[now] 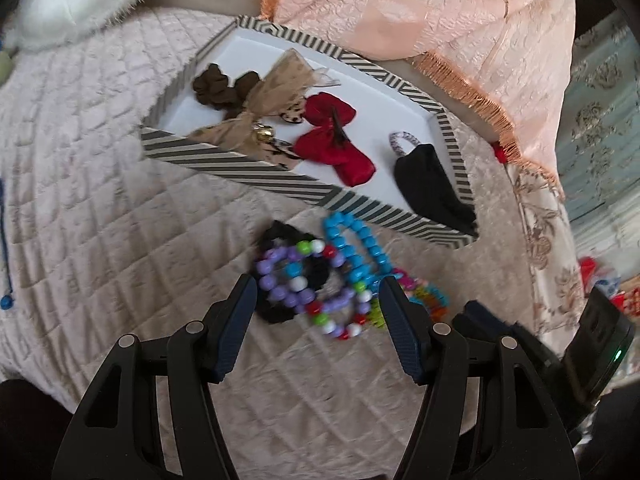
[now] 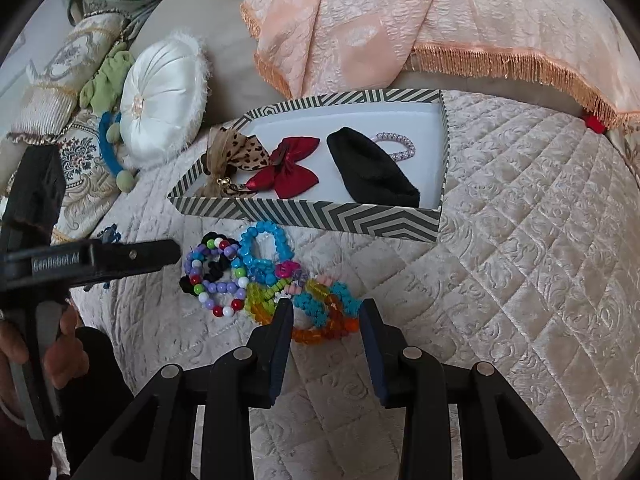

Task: Organize jewelry
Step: 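Grasp the purple-and-white bead bracelet with the left tool and lift it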

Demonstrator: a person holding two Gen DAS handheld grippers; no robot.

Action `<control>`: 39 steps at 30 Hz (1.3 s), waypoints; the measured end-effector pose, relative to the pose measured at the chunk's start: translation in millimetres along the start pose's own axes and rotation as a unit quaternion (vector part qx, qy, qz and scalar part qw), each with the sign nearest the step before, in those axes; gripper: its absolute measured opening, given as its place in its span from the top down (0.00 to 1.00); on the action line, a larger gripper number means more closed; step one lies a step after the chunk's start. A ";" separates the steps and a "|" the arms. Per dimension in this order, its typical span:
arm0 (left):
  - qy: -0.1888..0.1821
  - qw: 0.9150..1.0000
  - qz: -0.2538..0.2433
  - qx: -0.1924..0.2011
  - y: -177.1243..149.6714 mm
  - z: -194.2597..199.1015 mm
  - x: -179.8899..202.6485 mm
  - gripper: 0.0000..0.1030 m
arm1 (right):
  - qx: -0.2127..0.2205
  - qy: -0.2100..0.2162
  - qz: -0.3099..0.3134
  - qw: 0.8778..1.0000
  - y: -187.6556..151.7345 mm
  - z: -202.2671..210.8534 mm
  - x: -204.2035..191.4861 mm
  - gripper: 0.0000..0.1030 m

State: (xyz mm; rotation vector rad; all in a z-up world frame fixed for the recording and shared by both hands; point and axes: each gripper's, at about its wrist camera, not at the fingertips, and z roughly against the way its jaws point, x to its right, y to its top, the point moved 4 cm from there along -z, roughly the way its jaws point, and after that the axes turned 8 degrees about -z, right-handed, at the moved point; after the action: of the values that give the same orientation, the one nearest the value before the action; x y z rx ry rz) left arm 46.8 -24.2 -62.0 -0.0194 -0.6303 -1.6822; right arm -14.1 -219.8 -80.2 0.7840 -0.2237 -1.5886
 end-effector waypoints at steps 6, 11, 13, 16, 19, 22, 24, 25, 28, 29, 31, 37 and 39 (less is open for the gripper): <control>0.010 1.000 0.006 -0.027 5.6 -16.7 4.8 0.47 | 0.003 0.003 -0.009 1.000 -1.2 3.5 3.6 0.69; 0.015 0.999 0.011 -0.042 7.2 -29.4 3.8 0.52 | 0.005 0.005 -0.014 1.000 -1.5 6.0 6.1 0.69; 0.009 0.999 0.015 -0.047 8.0 -31.7 4.1 0.57 | 0.005 0.005 -0.014 1.000 -2.1 6.6 6.6 0.69; 0.012 0.999 0.010 -0.048 9.7 -33.3 5.7 0.61 | 0.004 0.005 -0.016 1.000 -2.3 6.2 7.2 0.69; 0.025 0.998 0.007 -0.063 9.2 -41.6 3.5 0.79 | 0.005 0.005 -0.018 1.000 -1.8 6.2 7.4 0.69; 0.030 0.997 0.011 -0.069 7.2 -46.4 -0.1 0.89 | 0.005 0.004 -0.019 1.000 -1.0 7.1 7.2 0.69; 0.029 0.998 0.011 -0.063 6.3 -43.8 -0.3 0.92 | 0.006 0.003 -0.019 1.000 -0.1 7.9 7.5 0.69; 0.026 0.998 0.010 -0.057 6.3 -40.1 0.3 0.92 | 0.006 0.004 -0.019 1.000 0.8 8.0 7.4 0.69; 0.016 0.999 0.004 -0.037 8.0 -23.7 3.8 0.92 | 0.005 0.009 -0.016 1.000 8.1 6.2 4.1 0.69; 0.013 0.999 0.004 -0.032 9.2 -19.6 4.6 0.92 | 0.006 0.011 -0.013 1.000 11.2 5.4 1.4 0.69; 0.004 1.000 -0.002 -0.018 12.5 -4.7 7.6 0.92 | 0.007 0.015 -0.004 1.000 18.1 2.0 -3.3 0.69; -0.013 1.000 -0.011 0.021 21.4 34.8 13.0 0.92 | -0.023 0.025 0.020 0.999 33.7 -26.4 -22.2 0.69; -0.012 0.999 -0.012 0.030 22.9 42.6 12.3 0.92 | -0.040 0.023 0.036 0.998 35.5 -39.6 -32.0 0.69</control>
State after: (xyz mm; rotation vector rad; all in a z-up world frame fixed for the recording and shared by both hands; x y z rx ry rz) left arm 51.0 -19.4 -12.5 0.0107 -0.7019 -1.6870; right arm 37.4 -185.1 -78.5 0.7421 -0.1532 -1.5021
